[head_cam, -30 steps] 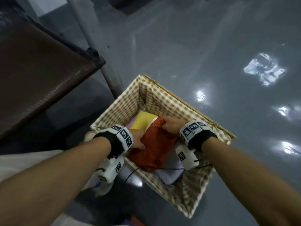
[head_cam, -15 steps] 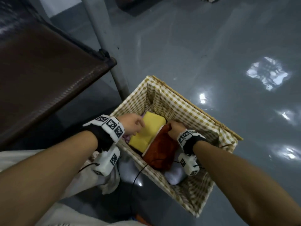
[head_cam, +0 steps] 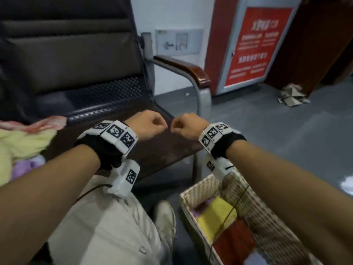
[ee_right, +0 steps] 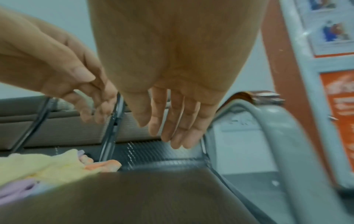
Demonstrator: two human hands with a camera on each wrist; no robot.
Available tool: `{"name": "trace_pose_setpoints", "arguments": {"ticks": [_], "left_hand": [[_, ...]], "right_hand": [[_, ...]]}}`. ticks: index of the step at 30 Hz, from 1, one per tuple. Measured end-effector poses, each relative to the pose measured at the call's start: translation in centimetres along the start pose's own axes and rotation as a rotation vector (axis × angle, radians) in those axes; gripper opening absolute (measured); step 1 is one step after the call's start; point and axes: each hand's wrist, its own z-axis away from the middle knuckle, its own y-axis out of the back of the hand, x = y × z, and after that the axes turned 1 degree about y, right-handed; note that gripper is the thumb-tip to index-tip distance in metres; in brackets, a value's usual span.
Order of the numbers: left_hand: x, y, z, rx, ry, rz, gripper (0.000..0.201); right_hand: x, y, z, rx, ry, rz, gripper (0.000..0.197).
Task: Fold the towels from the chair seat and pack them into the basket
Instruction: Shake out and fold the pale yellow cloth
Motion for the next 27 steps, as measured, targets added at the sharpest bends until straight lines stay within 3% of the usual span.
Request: {"name": "trace_pose_setpoints", "arguments": {"ticks": [3,7,12,16,18,21,25,27], "left_hand": [[-3.9,5.8,1.9,0.113,0.057,0.055,0.008],[-11.3,11.9,5.5,0.269,0.181,0.067,0.009],[-21.9,15.9,10.9,0.341,0.379,0.093,0.007],[-29.2,15.8,16.0,0.376,0.552,0.082,0.007],[-32.3,15.0,18.1,0.355,0.639,0.057,0.01],[-35.3,14.4,19.3,0.182,0.702,-0.136,0.028],[-36.3,14.6,19.2,0.157,0.706,-0.229,0.037],[-36.4,14.5,19.0,0.135,0.701,-0.25,0.036]], "right_hand": [[-6.4,2.4,-5.4,0.017,0.138,0.067,0.016],[-14.5,1.9,-11.6,-0.046,0.281,0.128,0.016],[-23.4,-2.6,-17.5,-0.193,0.427,0.161,0.019],[-29.0,-8.3,-19.9,-0.308,0.561,0.173,0.021],[-31.2,-11.4,-20.6,-0.357,0.618,0.187,0.024],[-33.9,-16.0,-21.3,-0.429,0.654,0.19,0.028],[-35.6,-21.2,-22.0,-0.526,0.538,0.126,0.063],[-35.7,-22.7,-22.2,-0.49,0.472,0.02,0.066]]}}
